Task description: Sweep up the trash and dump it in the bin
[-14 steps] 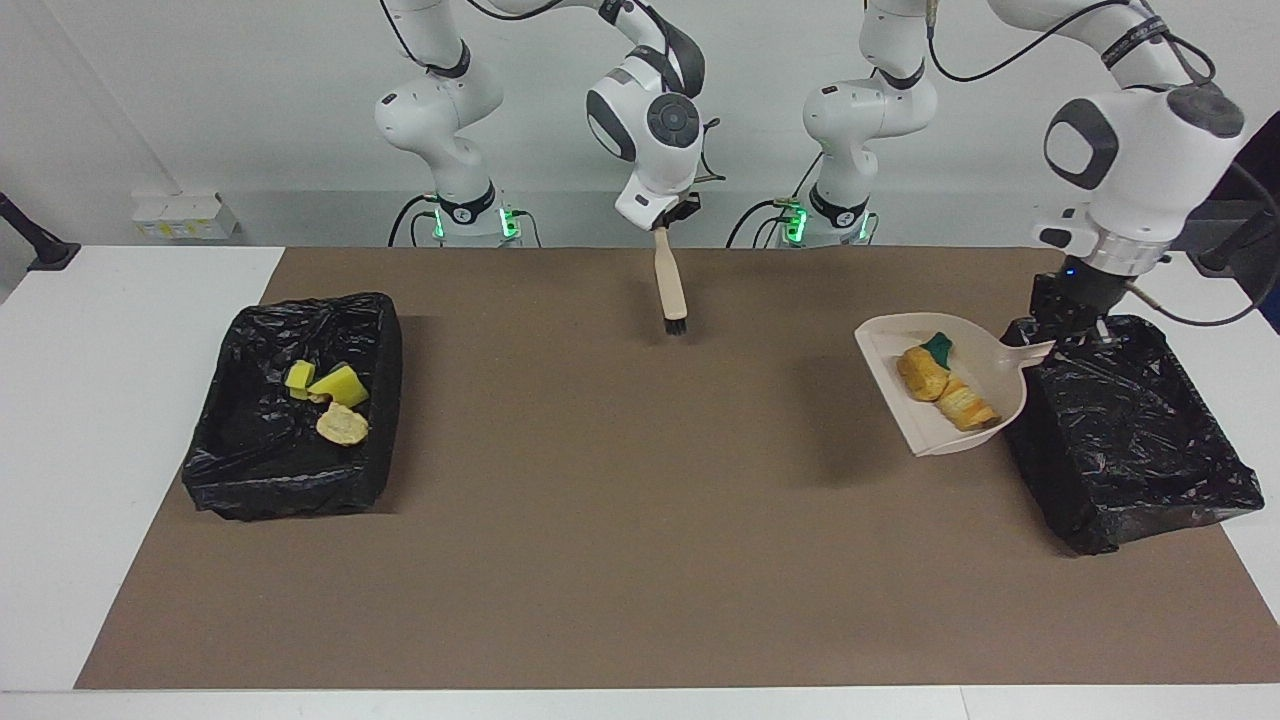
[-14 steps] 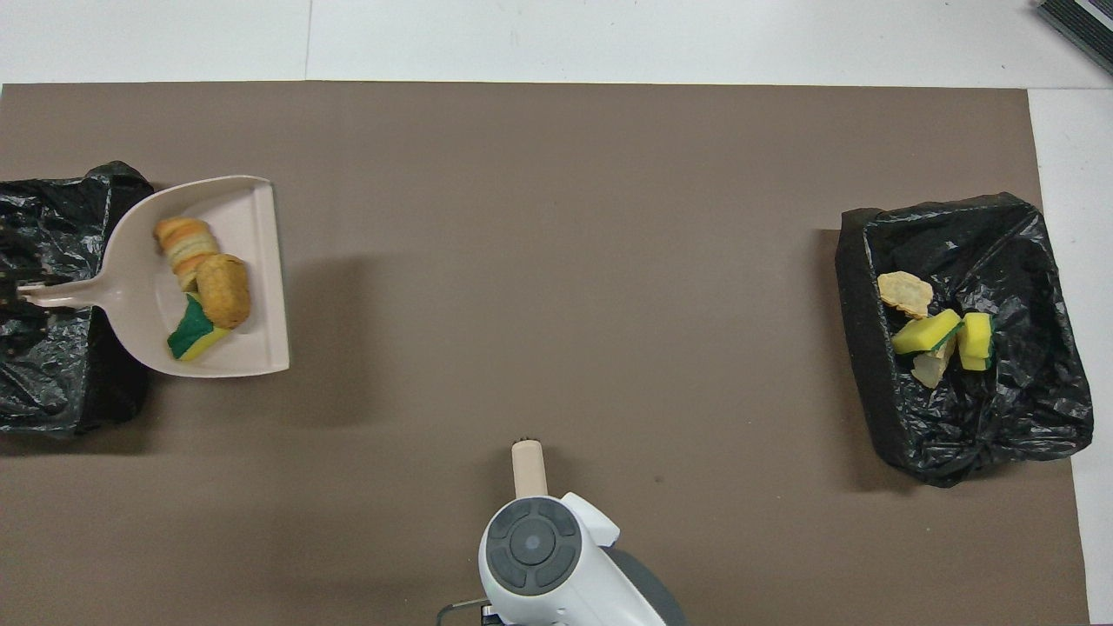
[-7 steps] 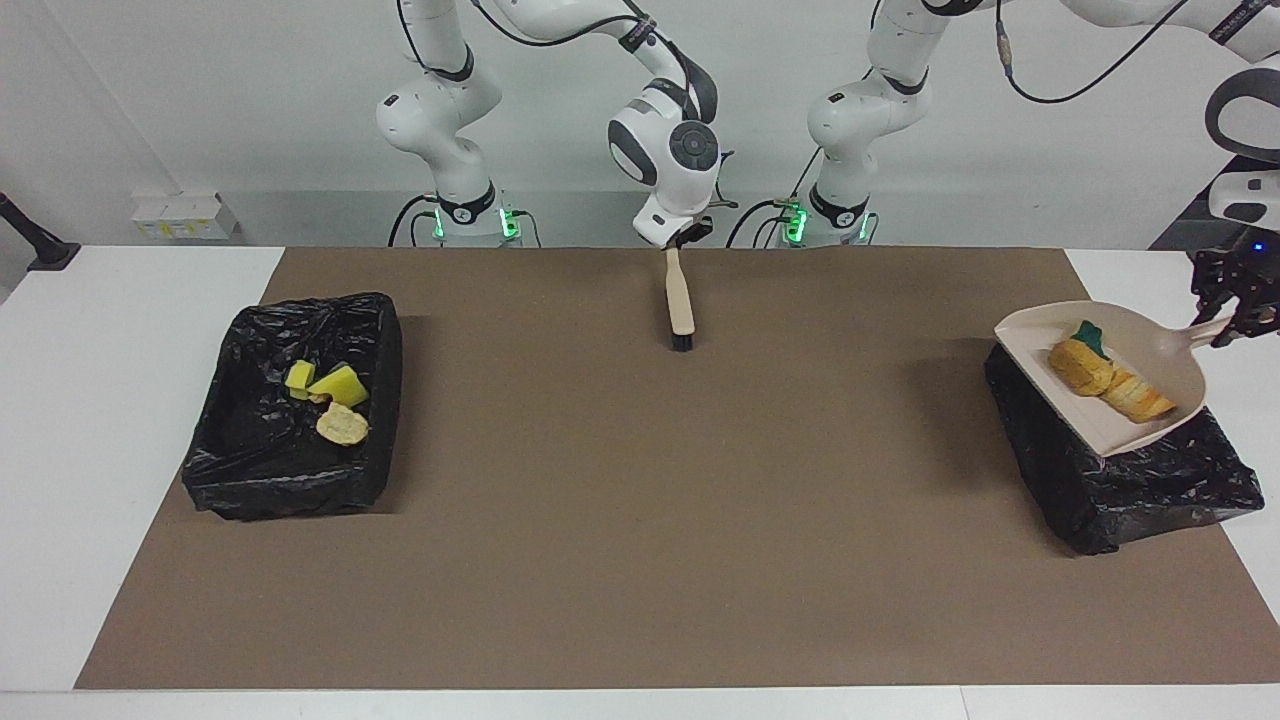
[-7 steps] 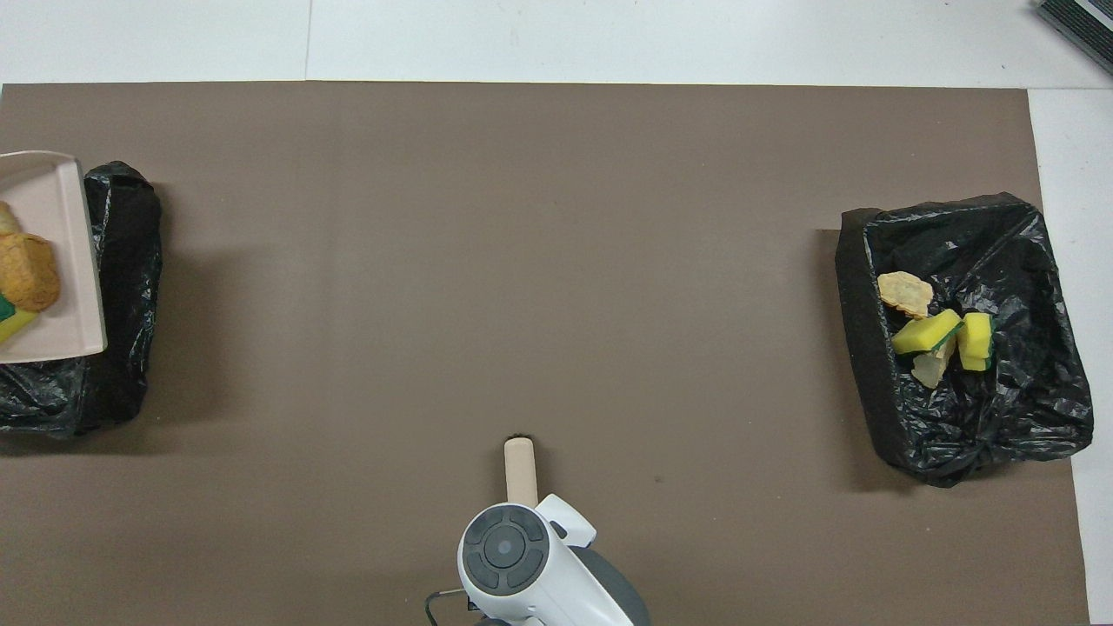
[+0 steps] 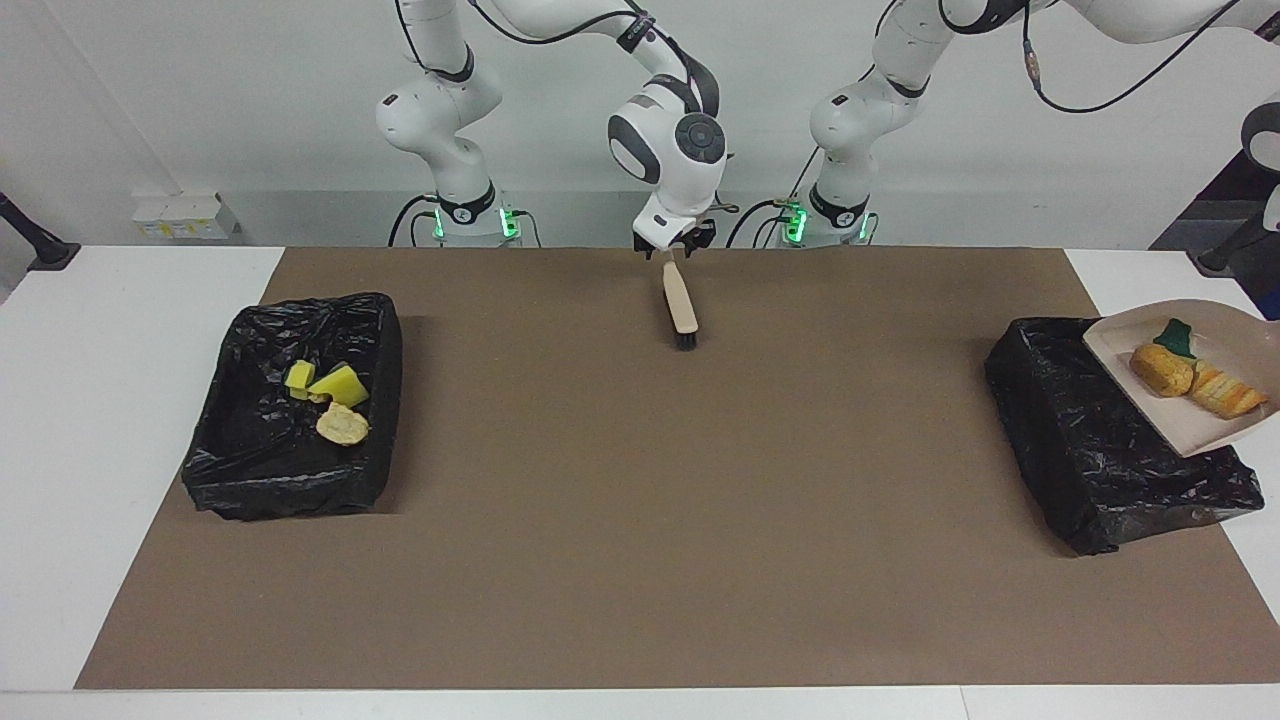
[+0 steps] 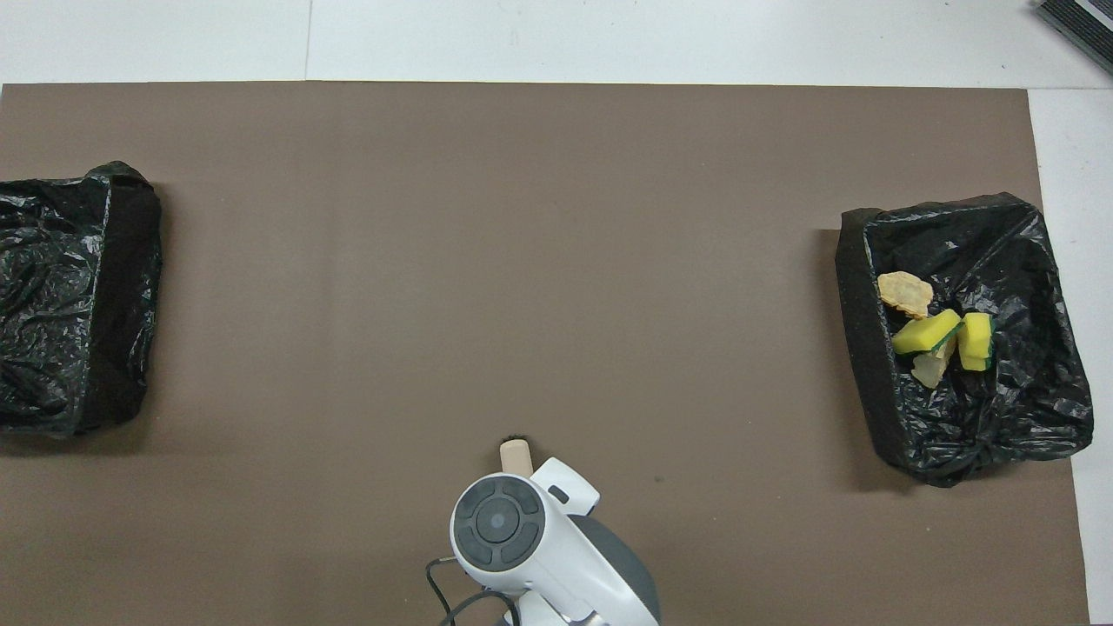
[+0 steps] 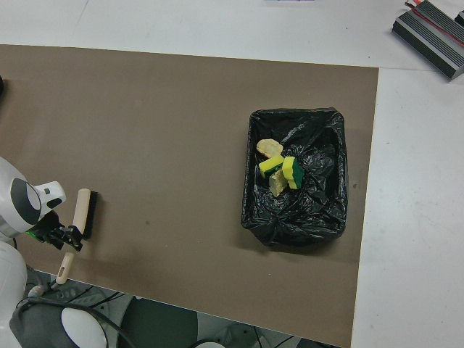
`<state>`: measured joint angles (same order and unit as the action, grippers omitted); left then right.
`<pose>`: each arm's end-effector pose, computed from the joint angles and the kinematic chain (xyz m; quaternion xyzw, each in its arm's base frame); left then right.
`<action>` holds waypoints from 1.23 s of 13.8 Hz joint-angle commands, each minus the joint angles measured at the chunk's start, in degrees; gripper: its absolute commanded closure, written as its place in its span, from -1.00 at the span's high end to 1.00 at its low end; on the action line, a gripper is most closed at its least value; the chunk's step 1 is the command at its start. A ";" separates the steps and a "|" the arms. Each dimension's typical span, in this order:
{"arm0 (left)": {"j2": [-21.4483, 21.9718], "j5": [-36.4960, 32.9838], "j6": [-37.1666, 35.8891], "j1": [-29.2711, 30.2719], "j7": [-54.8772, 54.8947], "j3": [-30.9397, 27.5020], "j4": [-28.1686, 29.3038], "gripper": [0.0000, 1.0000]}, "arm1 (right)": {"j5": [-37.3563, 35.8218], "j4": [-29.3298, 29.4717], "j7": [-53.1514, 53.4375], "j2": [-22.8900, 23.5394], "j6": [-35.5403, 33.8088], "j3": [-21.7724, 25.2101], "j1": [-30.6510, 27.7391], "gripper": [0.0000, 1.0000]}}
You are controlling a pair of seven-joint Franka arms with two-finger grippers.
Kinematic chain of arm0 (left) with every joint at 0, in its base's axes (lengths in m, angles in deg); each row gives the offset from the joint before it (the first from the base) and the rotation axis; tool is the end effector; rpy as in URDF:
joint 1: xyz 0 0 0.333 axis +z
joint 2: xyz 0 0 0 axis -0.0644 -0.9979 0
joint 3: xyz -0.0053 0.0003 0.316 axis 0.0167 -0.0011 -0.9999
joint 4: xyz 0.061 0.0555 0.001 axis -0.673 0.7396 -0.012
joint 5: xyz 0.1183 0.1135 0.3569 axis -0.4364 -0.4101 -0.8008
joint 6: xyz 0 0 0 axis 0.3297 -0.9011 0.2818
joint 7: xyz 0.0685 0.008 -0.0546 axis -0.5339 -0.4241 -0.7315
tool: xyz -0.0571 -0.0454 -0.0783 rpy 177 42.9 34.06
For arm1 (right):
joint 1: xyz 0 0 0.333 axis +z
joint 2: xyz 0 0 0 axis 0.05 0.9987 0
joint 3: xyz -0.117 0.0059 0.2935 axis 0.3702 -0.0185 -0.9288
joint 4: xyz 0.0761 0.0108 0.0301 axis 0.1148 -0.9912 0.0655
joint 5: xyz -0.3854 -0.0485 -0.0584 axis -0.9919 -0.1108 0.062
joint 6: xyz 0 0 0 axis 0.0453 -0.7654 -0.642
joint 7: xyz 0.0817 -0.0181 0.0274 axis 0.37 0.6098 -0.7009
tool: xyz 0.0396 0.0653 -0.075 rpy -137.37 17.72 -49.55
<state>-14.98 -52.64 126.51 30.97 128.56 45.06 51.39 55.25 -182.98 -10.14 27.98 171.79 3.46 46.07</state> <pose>0.5767 0.3325 0.5424 -0.6914 0.6768 0.1402 0.2104 0.3381 0.4224 0.3673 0.9877 0.0321 -0.1519 0.0187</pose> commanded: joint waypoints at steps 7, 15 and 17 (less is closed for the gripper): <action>0.23 -10.64 0.46 -3.10 -5.67 -0.03 3.01 -1.00 | -4.93 16.02 -17.11 0.54 -13.30 -0.13 -18.66 1.00; 1.37 -27.15 -0.69 -6.53 -17.36 -0.03 5.73 -1.00 | -9.16 20.52 -29.25 -0.25 -14.72 0.22 -36.25 1.00; 1.54 -32.35 -4.62 -8.46 -22.10 -0.03 5.73 -1.00 | -10.82 20.52 -29.61 -0.86 -13.85 1.01 -39.49 1.00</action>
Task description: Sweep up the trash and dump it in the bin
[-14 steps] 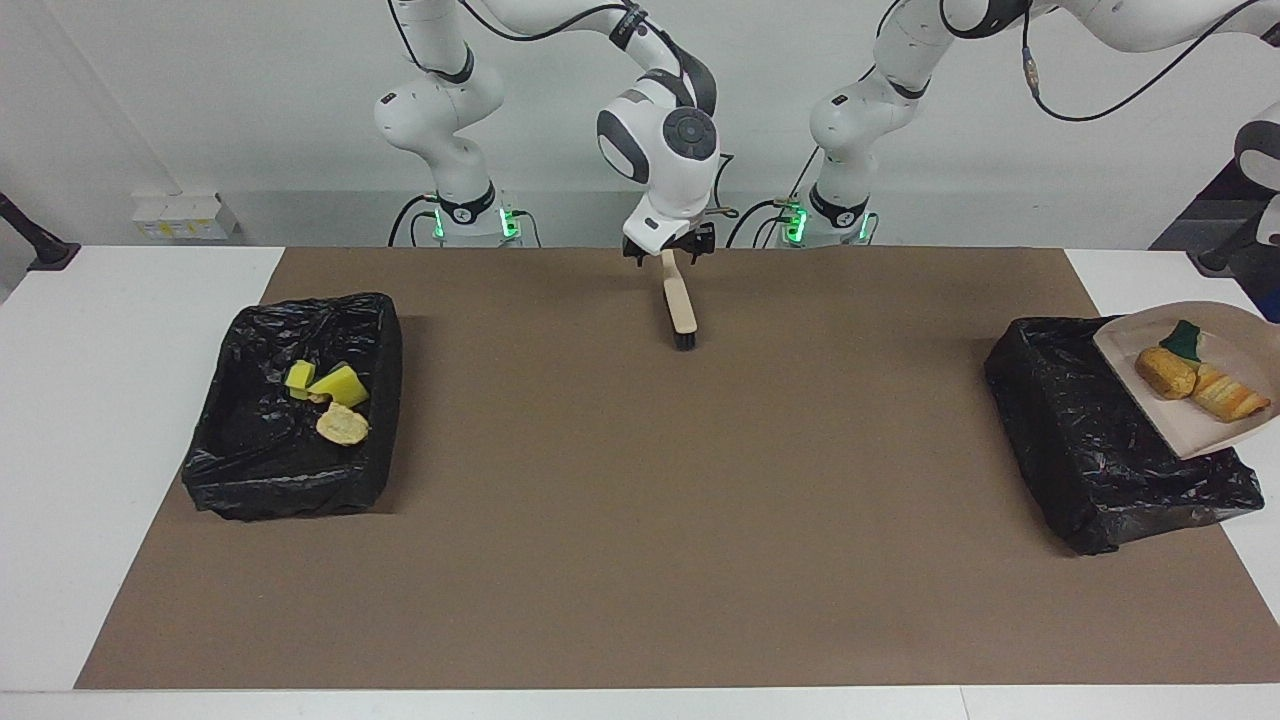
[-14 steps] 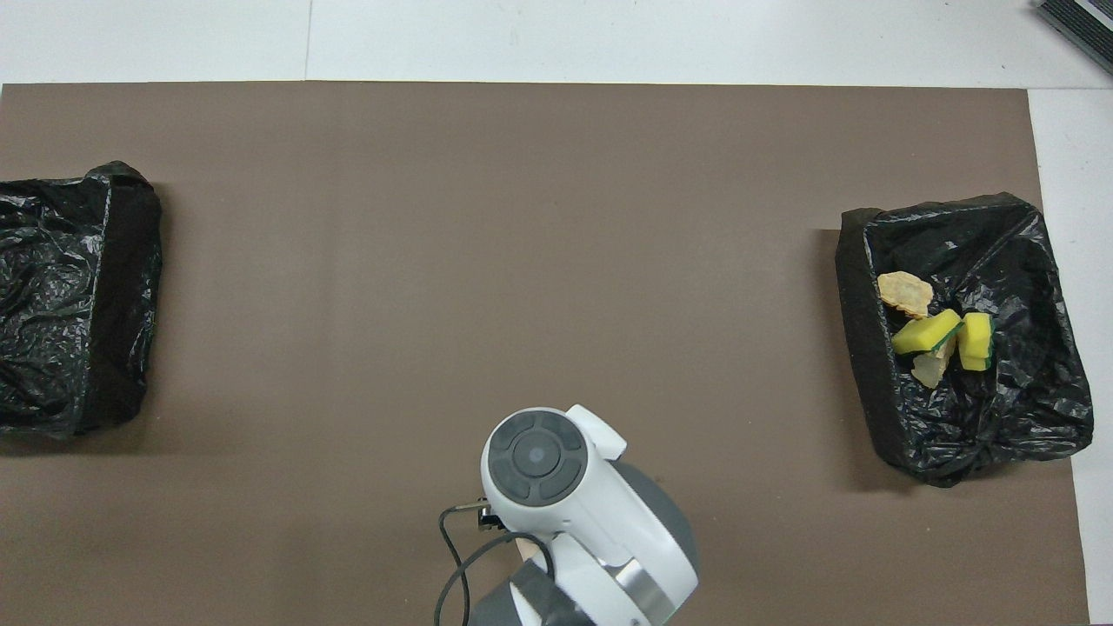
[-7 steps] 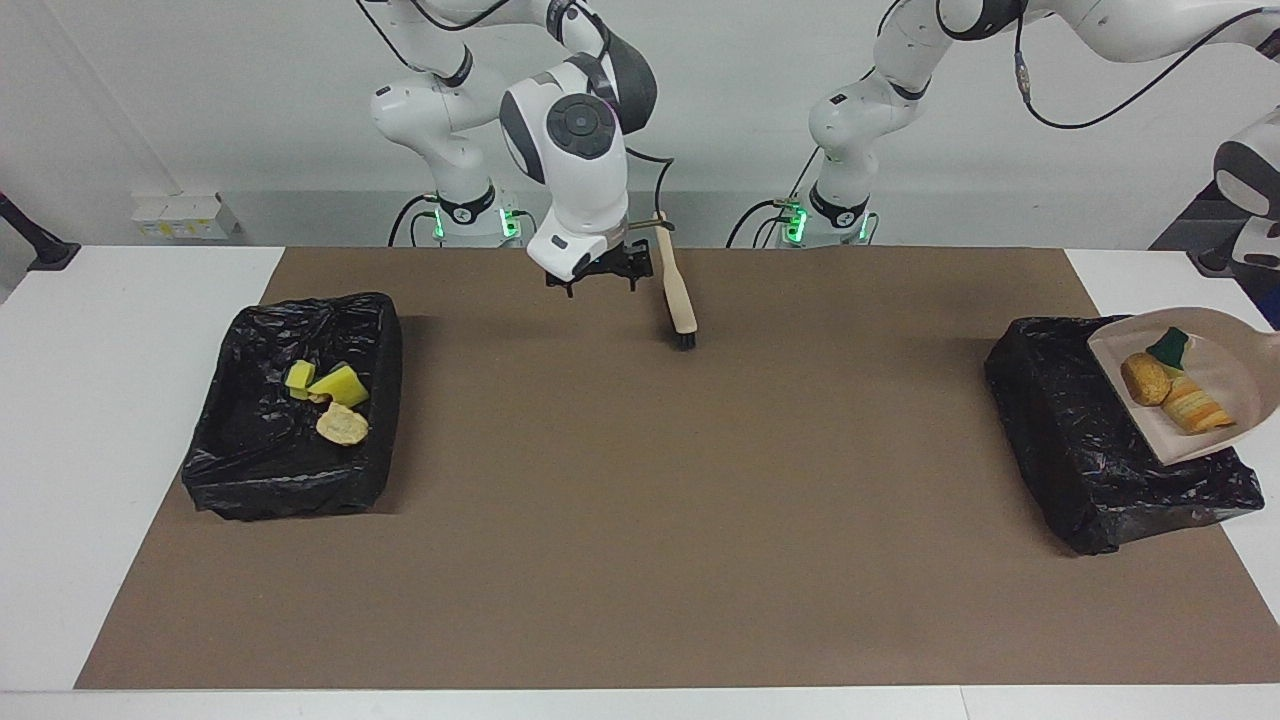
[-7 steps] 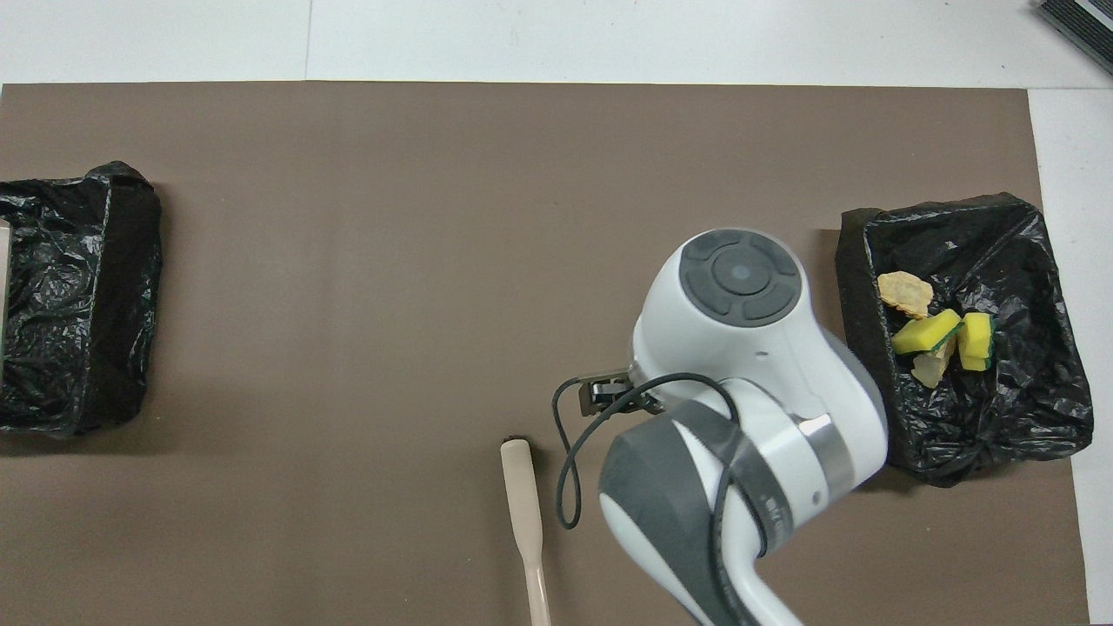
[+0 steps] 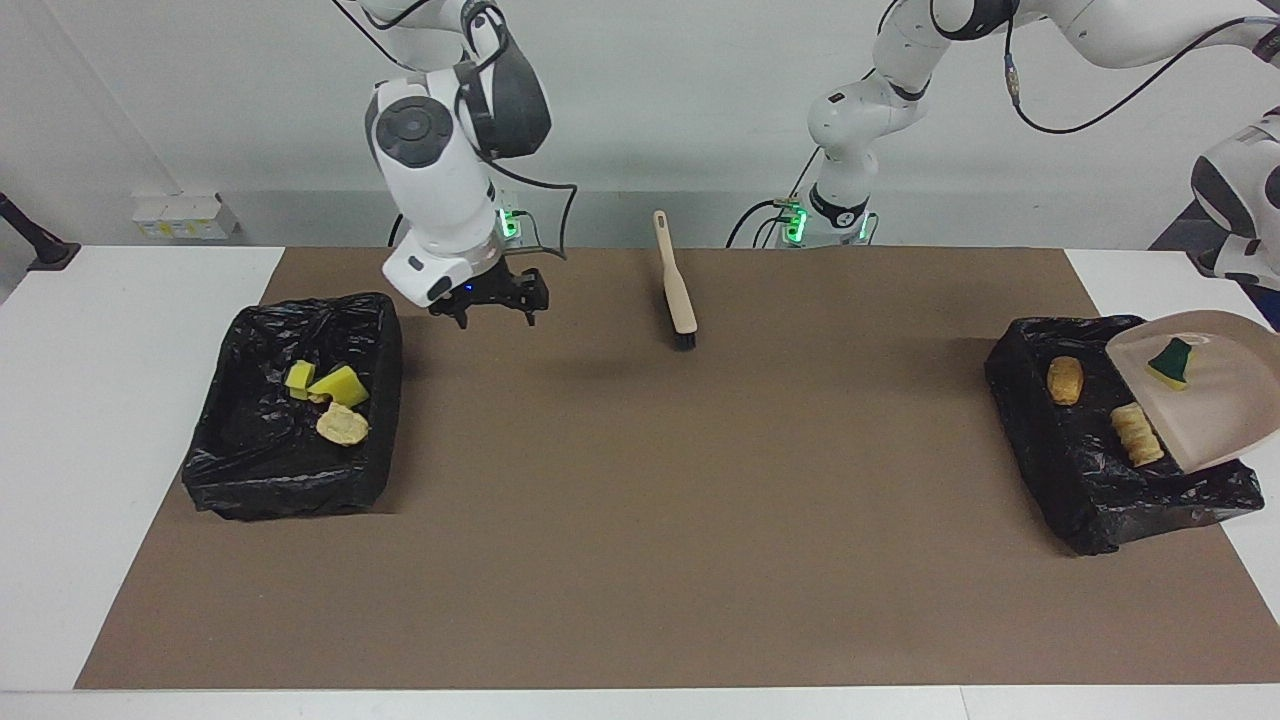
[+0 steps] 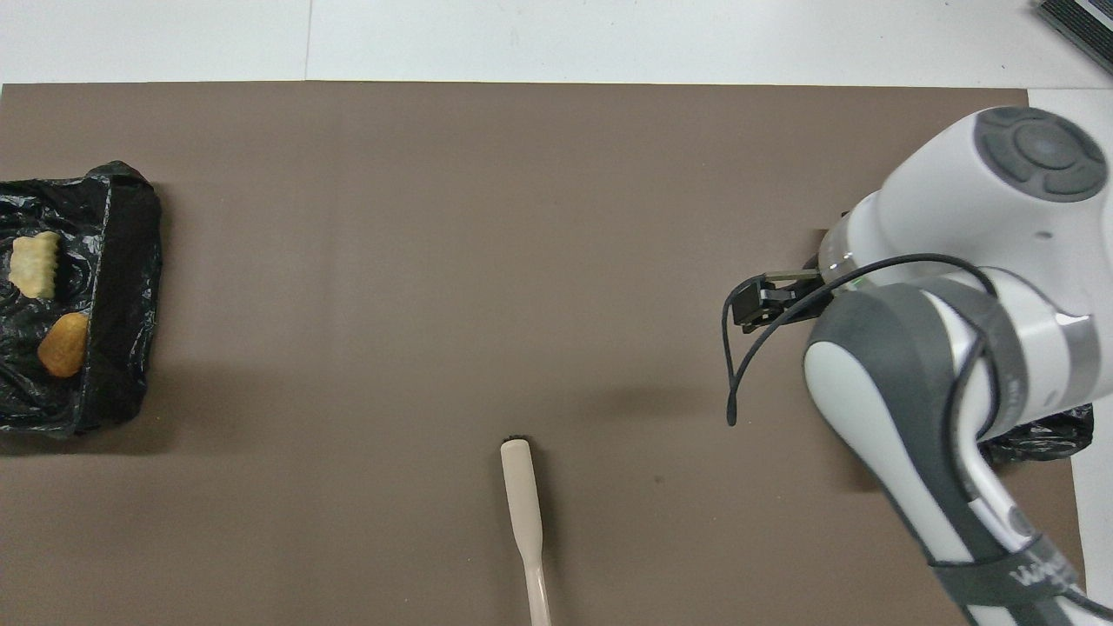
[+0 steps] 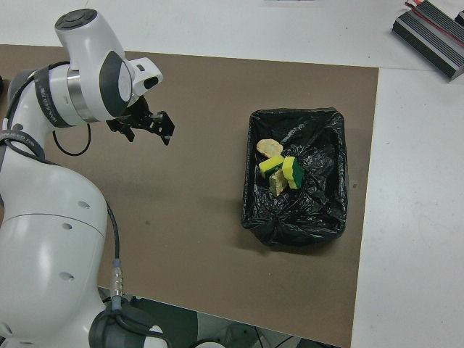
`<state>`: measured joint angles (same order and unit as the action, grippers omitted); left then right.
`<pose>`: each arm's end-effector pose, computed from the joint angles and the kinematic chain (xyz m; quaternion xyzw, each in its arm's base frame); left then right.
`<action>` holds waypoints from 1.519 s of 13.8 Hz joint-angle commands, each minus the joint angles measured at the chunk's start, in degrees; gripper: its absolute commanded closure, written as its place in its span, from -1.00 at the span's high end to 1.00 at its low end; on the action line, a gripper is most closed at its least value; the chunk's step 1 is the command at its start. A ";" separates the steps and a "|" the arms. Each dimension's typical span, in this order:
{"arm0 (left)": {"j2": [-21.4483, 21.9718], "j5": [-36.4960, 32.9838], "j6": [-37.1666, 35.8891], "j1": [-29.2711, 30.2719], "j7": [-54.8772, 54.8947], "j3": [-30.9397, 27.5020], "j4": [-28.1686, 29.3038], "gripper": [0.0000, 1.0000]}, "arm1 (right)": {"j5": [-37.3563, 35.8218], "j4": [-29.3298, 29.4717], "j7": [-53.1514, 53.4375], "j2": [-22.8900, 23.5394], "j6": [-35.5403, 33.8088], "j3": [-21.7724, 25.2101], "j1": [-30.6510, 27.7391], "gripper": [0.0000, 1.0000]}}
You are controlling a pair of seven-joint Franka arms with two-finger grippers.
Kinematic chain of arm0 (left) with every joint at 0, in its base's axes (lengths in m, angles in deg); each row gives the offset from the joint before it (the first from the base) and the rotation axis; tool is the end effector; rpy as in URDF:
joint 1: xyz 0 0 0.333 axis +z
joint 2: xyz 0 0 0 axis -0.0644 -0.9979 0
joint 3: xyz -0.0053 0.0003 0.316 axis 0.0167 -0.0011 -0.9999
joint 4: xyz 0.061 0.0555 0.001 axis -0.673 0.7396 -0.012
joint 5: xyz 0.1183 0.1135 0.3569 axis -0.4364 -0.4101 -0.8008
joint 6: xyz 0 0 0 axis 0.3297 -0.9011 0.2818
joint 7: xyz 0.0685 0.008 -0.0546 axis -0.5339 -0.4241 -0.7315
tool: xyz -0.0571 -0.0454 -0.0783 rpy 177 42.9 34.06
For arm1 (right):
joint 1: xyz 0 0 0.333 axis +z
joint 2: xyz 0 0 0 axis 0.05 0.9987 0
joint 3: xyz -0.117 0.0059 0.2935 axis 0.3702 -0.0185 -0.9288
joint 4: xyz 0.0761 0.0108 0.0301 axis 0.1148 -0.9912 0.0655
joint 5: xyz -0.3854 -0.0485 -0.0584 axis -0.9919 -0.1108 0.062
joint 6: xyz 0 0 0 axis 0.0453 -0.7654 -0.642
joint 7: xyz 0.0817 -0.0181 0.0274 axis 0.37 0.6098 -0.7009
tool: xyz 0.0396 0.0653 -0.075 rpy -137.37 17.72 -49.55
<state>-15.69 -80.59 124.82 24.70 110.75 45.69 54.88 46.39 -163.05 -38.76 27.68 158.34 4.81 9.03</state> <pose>0.6034 0.2812 0.5162 -0.6382 0.6412 0.2962 0.3064 0.5692 0.1187 0.5094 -0.9977 0.0110 0.0658 0.0139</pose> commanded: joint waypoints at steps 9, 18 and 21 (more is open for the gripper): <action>6.55 -8.72 -12.70 -8.25 -6.16 0.22 2.92 -1.00 | -5.41 6.74 -14.79 -3.01 -2.05 8.44 -8.10 1.00; 9.19 -22.53 -19.48 -13.71 -23.38 0.40 11.30 -1.00 | -0.93 4.98 -10.75 -7.06 -7.77 10.65 -7.74 1.00; 8.93 -17.46 -19.30 -13.71 -23.56 0.40 7.70 -1.00 | -0.84 4.28 -9.87 -7.59 -8.30 10.38 -7.66 1.00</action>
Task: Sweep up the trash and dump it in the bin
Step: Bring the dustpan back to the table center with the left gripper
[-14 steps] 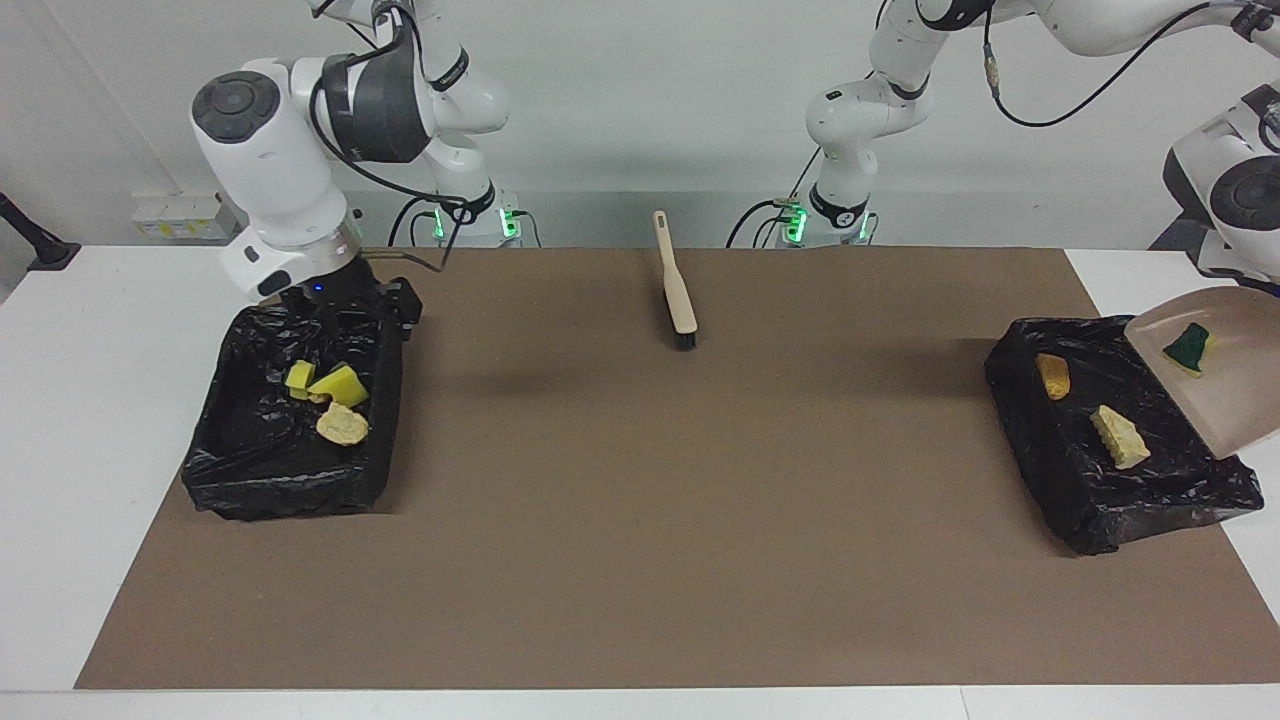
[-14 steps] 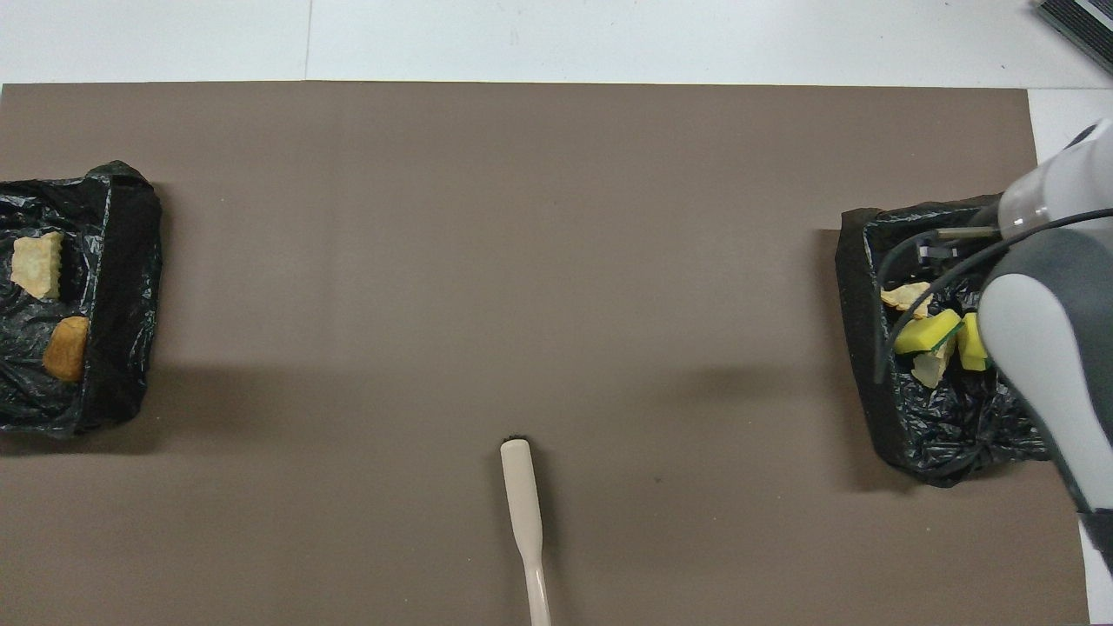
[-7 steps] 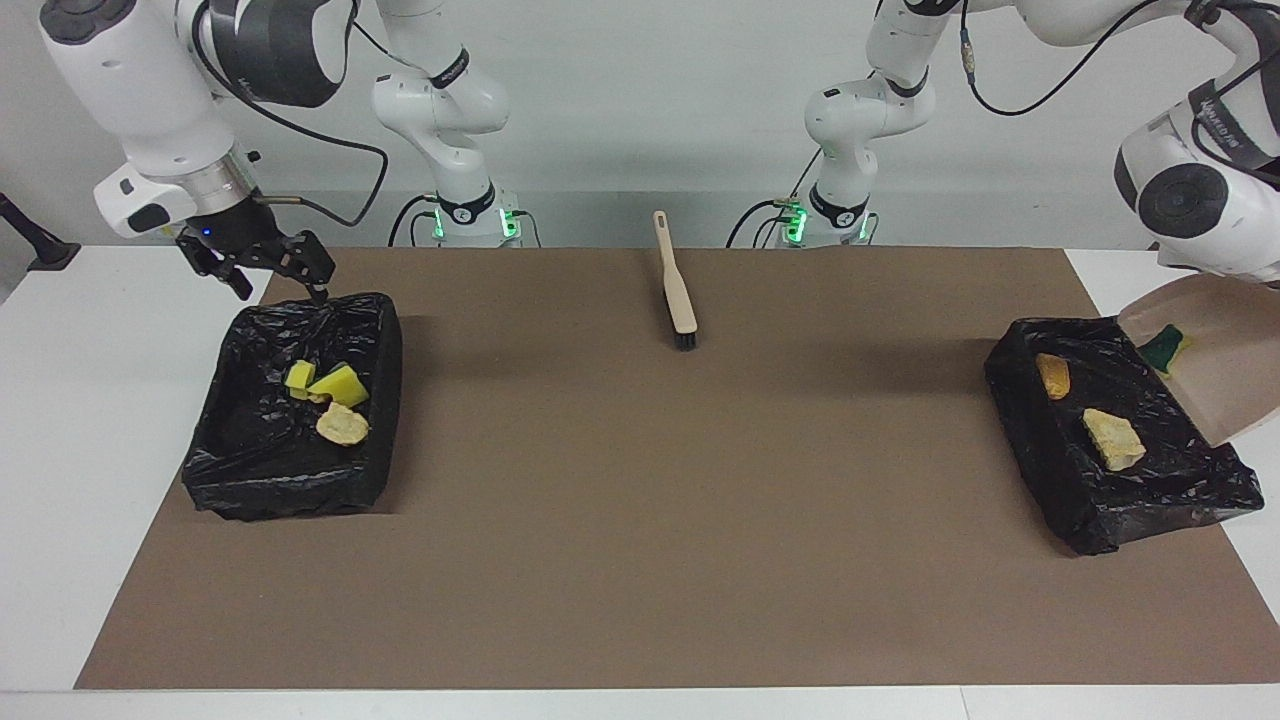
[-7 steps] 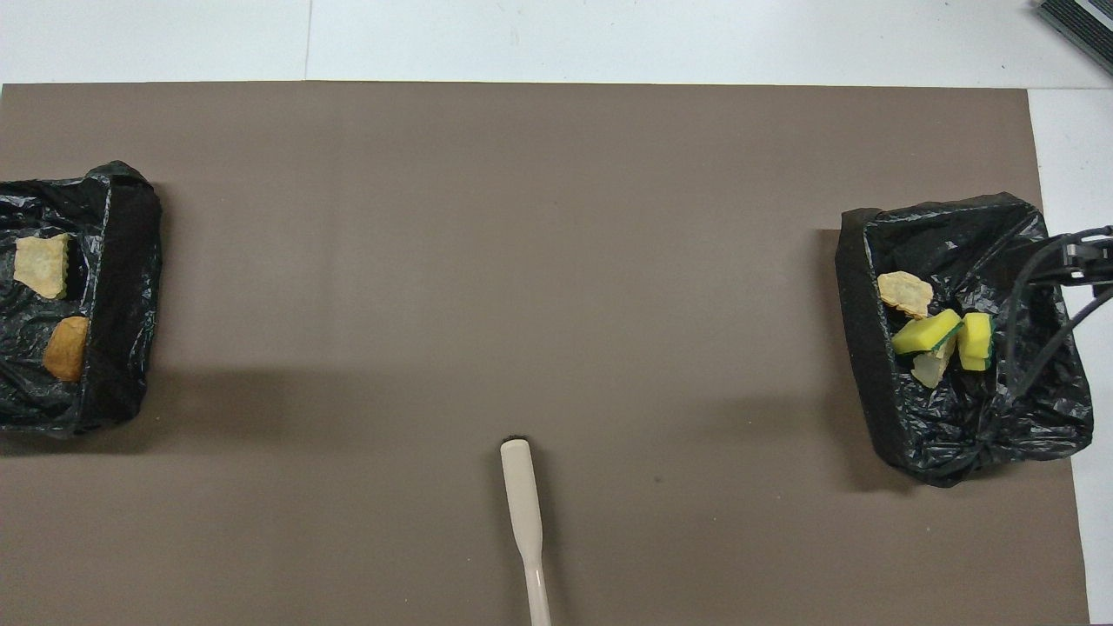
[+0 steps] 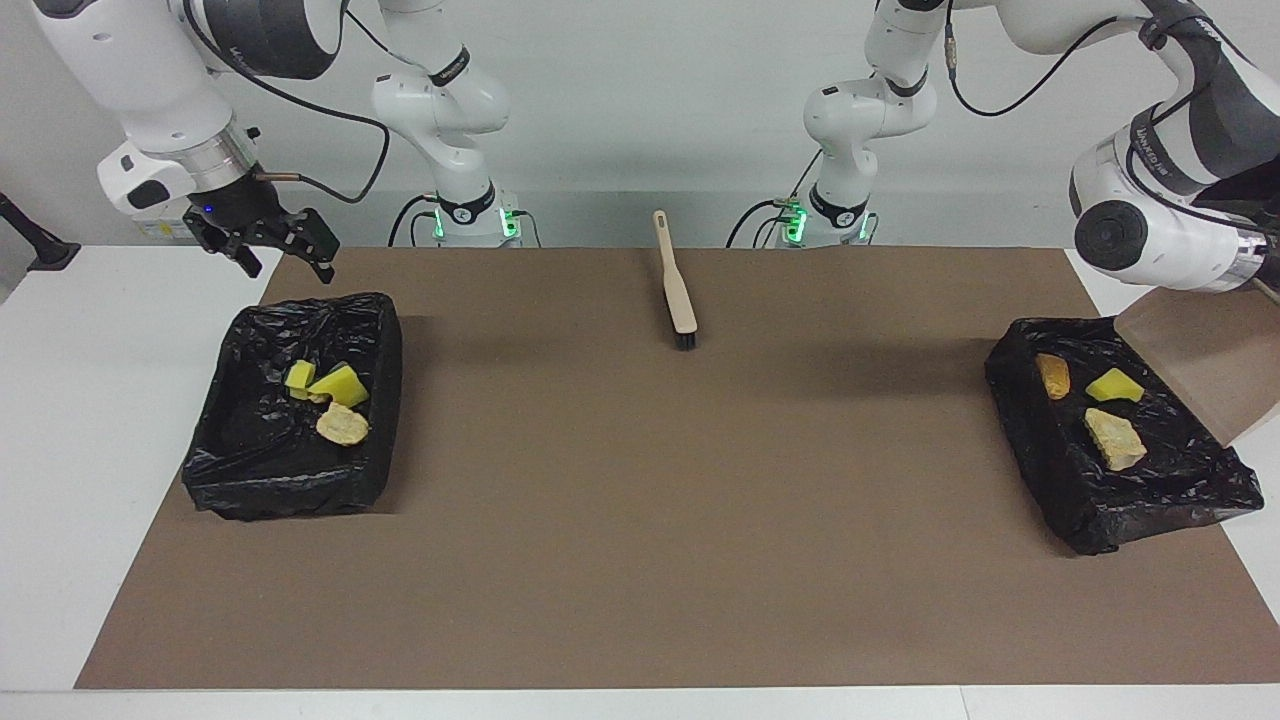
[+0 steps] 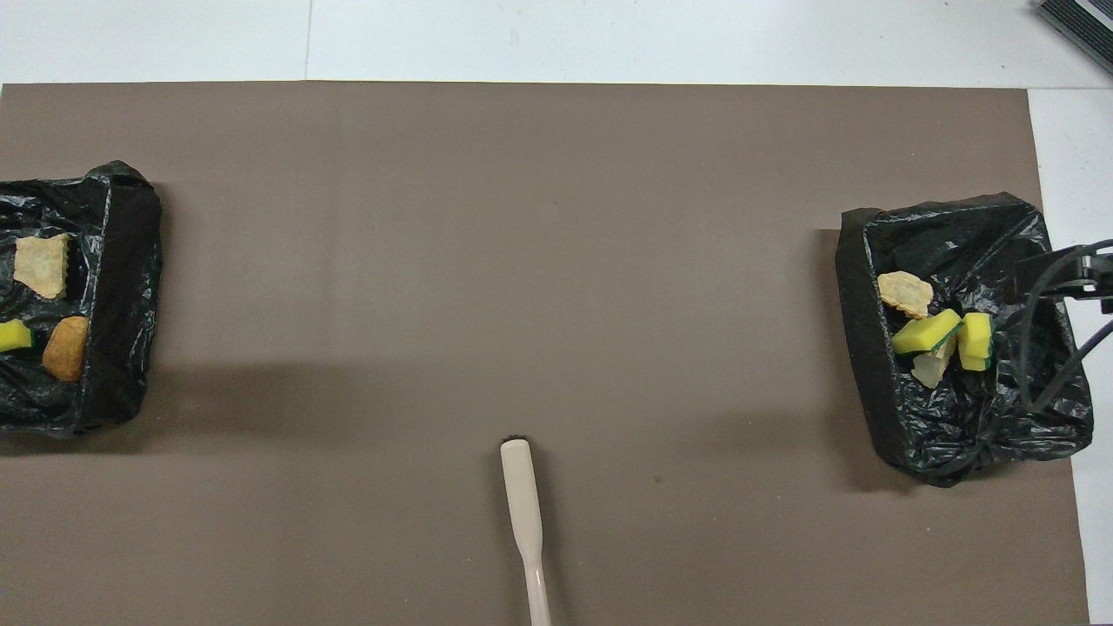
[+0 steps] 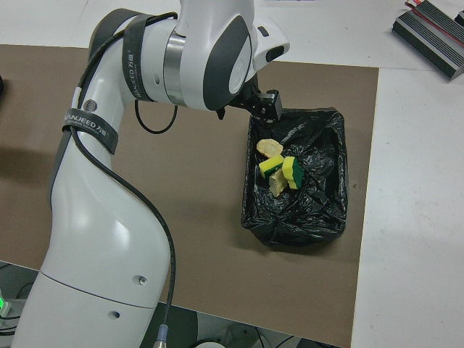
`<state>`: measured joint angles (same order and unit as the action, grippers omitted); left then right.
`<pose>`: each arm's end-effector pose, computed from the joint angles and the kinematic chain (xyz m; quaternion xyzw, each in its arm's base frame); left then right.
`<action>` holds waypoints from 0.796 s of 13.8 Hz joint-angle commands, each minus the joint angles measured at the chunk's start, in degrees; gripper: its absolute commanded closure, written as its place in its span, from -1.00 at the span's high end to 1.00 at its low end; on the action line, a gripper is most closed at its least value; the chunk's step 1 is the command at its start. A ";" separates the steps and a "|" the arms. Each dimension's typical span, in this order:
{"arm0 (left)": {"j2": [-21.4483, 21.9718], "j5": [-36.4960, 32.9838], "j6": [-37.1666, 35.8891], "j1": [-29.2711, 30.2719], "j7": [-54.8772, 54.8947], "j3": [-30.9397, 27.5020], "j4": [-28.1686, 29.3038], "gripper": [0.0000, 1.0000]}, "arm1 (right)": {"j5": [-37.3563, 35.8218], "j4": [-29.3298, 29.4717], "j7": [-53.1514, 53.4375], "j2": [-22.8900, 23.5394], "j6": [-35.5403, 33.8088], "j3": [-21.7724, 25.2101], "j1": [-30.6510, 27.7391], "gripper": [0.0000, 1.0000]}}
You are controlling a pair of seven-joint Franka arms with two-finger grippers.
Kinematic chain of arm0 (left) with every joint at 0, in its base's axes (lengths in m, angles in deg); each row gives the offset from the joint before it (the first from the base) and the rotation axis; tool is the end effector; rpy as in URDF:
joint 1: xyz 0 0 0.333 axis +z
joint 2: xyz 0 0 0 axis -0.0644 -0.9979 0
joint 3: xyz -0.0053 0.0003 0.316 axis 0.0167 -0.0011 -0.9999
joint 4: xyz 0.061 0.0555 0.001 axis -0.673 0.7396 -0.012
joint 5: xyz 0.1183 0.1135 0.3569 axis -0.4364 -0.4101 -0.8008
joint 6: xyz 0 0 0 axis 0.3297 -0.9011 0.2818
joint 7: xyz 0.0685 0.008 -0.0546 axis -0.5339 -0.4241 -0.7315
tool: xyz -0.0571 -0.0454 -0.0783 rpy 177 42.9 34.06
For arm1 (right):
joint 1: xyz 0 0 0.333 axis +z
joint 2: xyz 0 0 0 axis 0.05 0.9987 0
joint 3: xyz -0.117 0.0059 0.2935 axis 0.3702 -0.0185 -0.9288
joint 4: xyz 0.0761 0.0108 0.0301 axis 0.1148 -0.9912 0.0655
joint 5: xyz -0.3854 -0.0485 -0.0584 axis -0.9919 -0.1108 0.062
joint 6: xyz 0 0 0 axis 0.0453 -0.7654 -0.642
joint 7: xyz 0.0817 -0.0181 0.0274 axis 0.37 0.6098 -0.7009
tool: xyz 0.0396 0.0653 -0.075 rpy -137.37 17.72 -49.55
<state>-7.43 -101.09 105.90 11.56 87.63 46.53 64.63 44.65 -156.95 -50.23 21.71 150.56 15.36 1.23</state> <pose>0.5818 0.1643 0.5370 -0.6210 0.5172 0.4044 0.4282 0.5479 -0.0637 0.6076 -0.9974 0.0670 0.0239 0.0088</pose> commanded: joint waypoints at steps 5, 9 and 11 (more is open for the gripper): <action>-2.22 15.34 -2.30 -5.82 -0.61 -0.36 -7.58 -1.00 | -0.15 -2.18 1.07 -1.62 0.44 -0.69 1.01 1.00; -3.55 24.31 -6.26 -11.80 -2.01 -0.44 -9.79 -1.00 | -1.73 -1.91 0.63 -1.45 0.88 -0.78 2.95 1.00; -3.55 32.03 -6.97 -13.66 -7.61 -0.45 -10.06 -1.00 | -0.69 -1.74 0.89 -1.27 0.88 -0.69 2.78 1.00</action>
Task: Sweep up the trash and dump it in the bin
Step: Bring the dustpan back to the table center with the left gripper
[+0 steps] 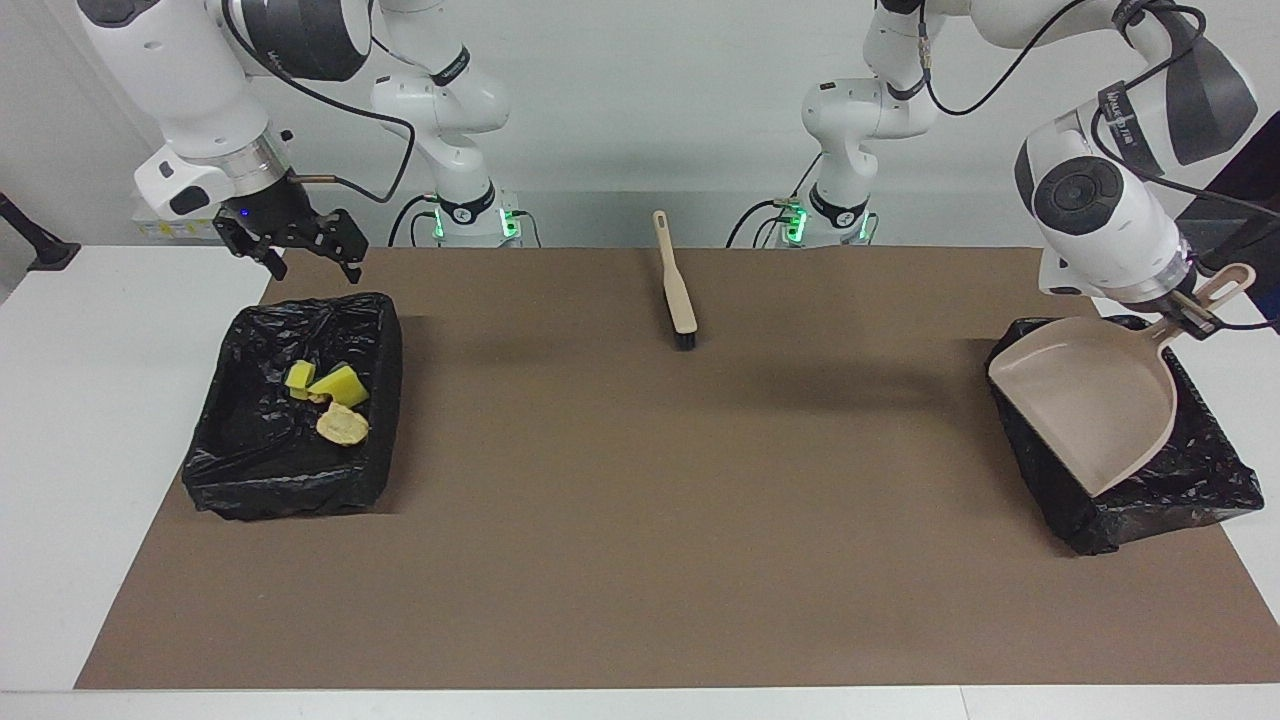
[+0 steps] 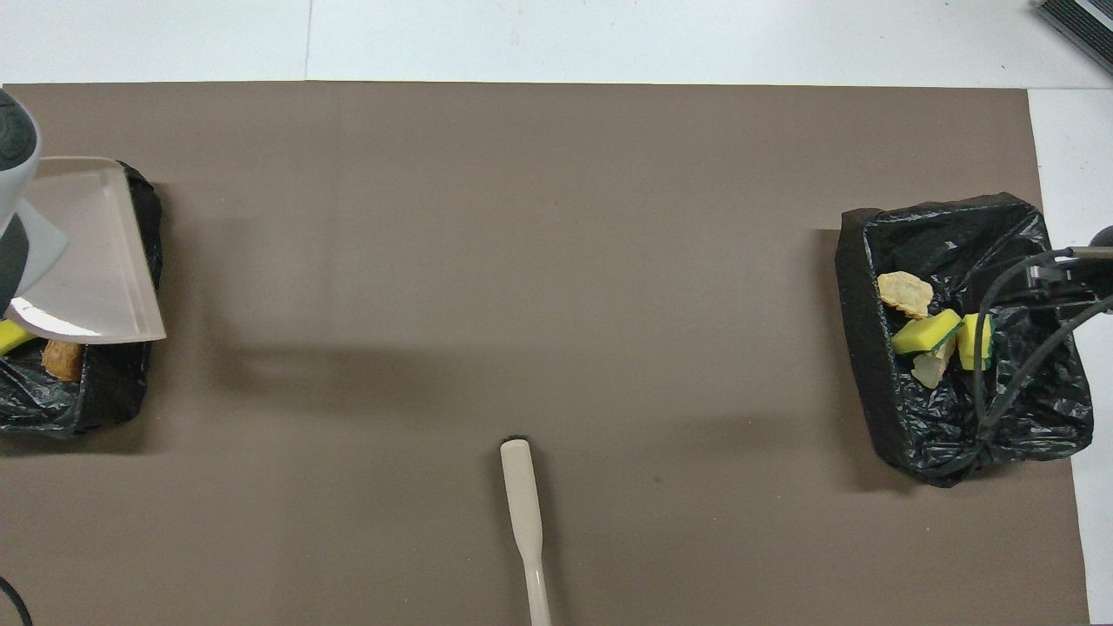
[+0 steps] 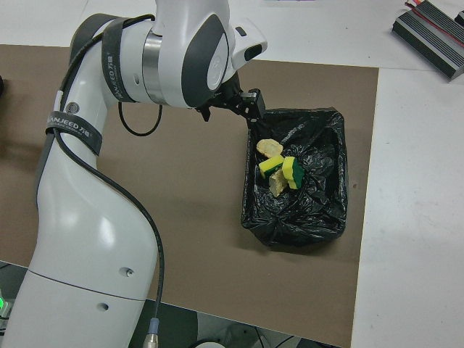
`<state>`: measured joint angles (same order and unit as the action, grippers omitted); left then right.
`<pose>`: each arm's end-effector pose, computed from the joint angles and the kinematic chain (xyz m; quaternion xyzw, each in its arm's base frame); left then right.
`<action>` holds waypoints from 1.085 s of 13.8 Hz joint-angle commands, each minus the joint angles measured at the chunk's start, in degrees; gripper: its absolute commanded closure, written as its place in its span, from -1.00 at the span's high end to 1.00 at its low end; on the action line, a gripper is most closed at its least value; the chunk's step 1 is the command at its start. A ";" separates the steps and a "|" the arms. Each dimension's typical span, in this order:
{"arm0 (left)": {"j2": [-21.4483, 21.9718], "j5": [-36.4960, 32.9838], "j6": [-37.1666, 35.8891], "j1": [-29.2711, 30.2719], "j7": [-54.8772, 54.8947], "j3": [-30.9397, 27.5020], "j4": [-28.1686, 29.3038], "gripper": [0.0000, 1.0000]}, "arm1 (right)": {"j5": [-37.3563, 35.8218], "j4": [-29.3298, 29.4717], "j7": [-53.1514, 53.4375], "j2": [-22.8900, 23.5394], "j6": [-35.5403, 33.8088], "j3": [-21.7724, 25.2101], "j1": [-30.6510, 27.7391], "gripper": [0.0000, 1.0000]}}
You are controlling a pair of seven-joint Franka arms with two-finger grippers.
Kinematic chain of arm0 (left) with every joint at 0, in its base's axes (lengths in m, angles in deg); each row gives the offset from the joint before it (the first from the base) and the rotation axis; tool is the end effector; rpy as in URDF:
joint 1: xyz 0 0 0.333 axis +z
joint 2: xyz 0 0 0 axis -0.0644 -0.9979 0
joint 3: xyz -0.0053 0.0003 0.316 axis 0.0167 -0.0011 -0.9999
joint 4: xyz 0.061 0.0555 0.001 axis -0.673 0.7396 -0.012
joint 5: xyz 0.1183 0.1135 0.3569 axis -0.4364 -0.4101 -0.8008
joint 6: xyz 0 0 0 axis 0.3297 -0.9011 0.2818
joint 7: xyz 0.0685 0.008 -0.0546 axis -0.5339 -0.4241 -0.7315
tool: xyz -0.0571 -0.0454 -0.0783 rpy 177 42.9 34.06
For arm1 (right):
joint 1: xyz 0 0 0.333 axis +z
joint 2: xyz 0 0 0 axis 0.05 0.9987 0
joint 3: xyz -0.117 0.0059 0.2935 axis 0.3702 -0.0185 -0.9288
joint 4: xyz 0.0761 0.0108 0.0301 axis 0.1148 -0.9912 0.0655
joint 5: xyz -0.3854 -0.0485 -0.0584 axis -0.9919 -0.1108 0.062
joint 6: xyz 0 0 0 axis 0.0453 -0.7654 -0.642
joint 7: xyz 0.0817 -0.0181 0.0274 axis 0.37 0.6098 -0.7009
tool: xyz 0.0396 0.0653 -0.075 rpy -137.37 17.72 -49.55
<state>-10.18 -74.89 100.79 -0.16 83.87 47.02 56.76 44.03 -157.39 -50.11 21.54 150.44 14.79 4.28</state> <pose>0.6056 0.0242 0.5349 -0.7232 0.5574 0.2601 0.3139 0.5493 -0.0302 0.6054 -0.9989 0.0364 0.0277 0.0028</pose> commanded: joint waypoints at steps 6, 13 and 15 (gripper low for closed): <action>-0.36 25.18 -4.41 -10.02 -26.79 -0.76 -2.01 -1.00 | 0.03 -1.21 0.69 -1.10 0.83 -0.03 -0.27 1.00; -4.30 39.25 2.61 -19.25 -63.61 -0.67 -1.66 -1.00 | 0.03 -1.21 0.69 -1.10 0.83 -0.03 -0.27 1.00; -5.19 43.65 5.42 -20.75 -71.26 -0.67 -1.66 -1.00 | 0.03 -1.21 0.69 -1.10 0.83 -0.03 -0.27 1.00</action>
<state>-14.31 -34.63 104.01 -19.31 19.02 47.45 56.30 44.03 -157.38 -50.11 21.53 150.44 14.90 4.22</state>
